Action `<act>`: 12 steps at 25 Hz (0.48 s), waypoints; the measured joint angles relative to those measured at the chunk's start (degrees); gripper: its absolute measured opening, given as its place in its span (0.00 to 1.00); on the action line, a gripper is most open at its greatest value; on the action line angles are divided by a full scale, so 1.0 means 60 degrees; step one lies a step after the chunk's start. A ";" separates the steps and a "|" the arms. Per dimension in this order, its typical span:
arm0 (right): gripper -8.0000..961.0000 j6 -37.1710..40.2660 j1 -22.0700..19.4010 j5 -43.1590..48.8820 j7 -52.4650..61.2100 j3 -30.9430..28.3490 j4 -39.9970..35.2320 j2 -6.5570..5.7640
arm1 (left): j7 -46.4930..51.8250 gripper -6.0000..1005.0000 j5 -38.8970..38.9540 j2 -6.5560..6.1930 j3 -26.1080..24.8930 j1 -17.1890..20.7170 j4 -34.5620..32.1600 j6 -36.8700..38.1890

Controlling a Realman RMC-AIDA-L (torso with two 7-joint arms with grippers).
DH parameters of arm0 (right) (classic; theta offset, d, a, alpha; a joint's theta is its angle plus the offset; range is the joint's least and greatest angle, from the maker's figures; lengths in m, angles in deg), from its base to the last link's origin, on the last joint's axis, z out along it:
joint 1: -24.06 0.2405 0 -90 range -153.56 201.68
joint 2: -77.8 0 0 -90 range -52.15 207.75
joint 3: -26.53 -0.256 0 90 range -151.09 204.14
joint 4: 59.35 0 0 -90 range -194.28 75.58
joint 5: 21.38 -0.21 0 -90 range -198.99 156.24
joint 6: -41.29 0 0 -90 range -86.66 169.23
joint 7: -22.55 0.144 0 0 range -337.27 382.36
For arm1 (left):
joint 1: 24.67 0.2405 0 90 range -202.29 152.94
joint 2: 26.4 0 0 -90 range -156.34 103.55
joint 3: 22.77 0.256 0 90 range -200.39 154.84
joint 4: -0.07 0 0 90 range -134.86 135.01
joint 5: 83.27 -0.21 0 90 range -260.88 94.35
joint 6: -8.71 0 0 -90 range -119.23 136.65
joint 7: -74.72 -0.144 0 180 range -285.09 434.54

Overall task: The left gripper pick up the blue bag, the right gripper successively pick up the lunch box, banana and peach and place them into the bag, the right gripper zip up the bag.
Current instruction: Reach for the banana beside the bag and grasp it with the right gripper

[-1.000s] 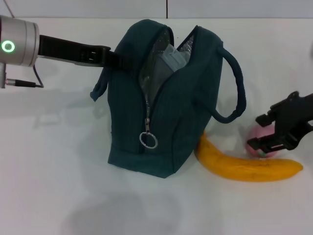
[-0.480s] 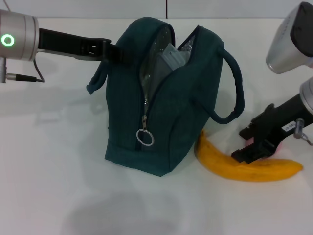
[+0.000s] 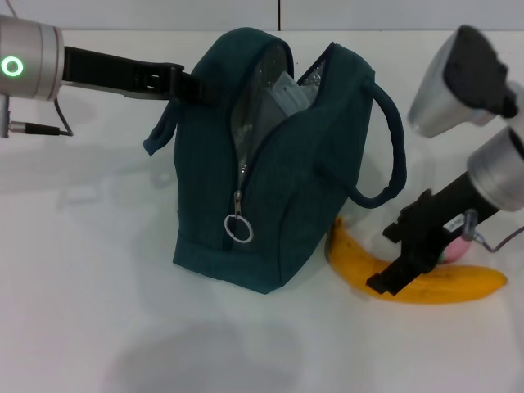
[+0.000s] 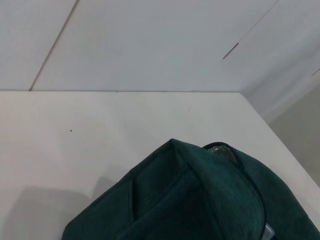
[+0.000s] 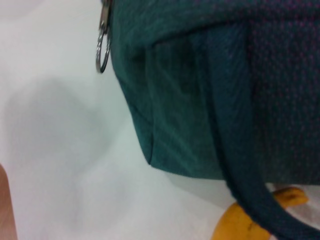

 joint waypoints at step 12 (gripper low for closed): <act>0.91 -0.0380 0.0341 0.0008 0.0005 0.0951 0.0524 0.0016 | -0.0015 0.05 -0.0007 0.0035 0.0000 0.0049 0.0000 -0.0014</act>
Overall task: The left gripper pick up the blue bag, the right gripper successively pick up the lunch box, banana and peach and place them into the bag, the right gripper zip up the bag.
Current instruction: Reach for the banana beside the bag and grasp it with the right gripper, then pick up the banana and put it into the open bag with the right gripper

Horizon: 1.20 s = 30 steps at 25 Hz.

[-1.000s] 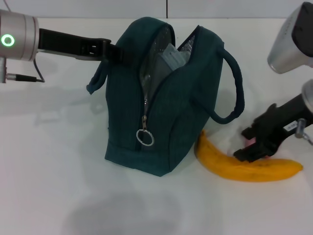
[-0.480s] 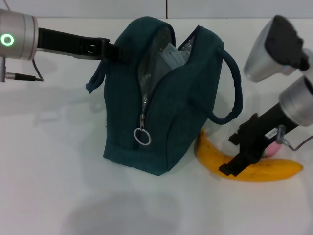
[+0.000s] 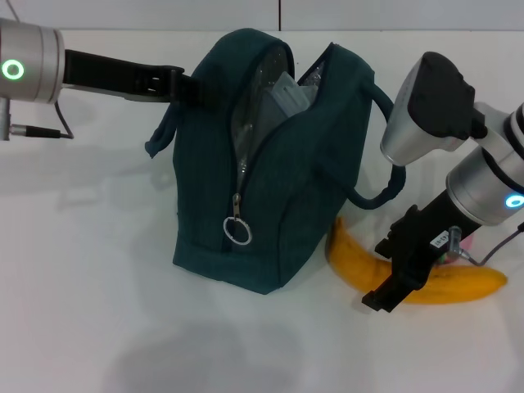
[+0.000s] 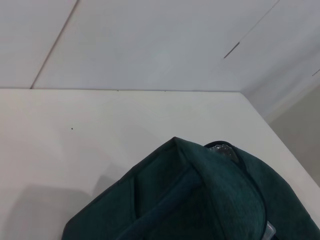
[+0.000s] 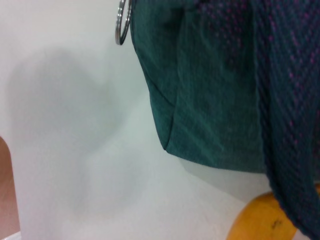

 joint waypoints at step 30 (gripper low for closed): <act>0.45 0.0960 0.0029 -0.0753 -0.0056 -0.1311 0.0743 -0.0069 | 0.0001 0.05 0.0072 0.0009 0.0039 0.0009 0.0000 0.0017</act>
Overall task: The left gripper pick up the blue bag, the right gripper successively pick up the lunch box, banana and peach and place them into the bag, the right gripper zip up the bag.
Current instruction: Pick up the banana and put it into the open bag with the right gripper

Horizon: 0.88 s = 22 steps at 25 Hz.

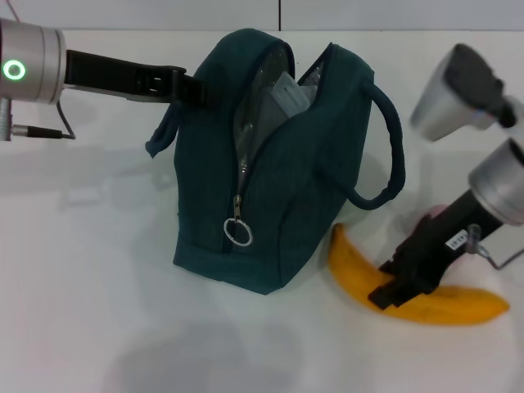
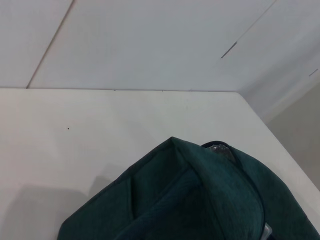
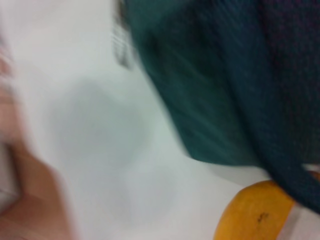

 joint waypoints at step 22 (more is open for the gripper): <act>0.45 0.4753 0.0180 -0.5363 -0.5976 -0.4831 0.2865 -0.0144 | 0.0105 0.05 0.0006 0.0130 0.0018 -0.0291 0.0196 0.0060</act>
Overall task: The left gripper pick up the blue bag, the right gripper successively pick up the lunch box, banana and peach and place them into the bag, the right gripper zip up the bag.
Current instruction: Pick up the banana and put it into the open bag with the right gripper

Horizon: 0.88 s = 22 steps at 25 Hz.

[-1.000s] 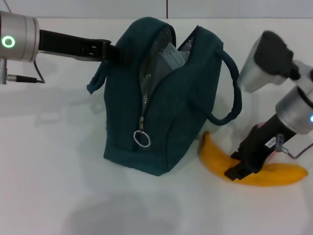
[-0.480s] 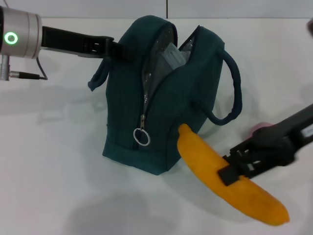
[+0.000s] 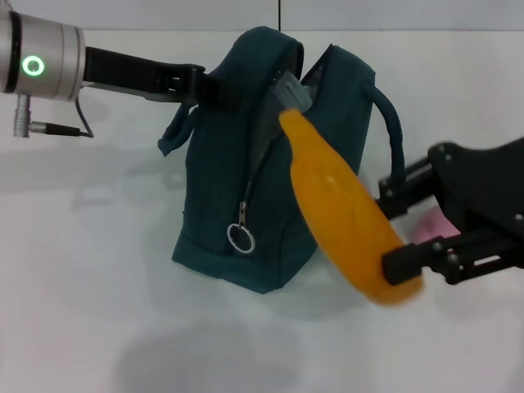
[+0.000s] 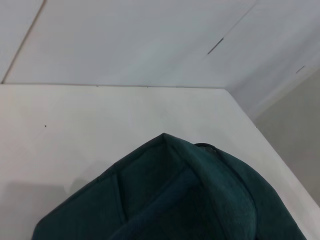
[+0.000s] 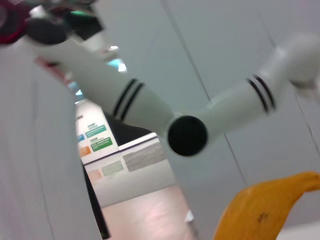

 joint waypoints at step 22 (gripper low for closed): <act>0.44 -0.2132 -0.1470 -0.4609 -0.9763 0.2010 0.1594 0.0260 | 0.0279 0.05 0.0475 0.0049 0.0002 -0.0008 0.0074 0.0277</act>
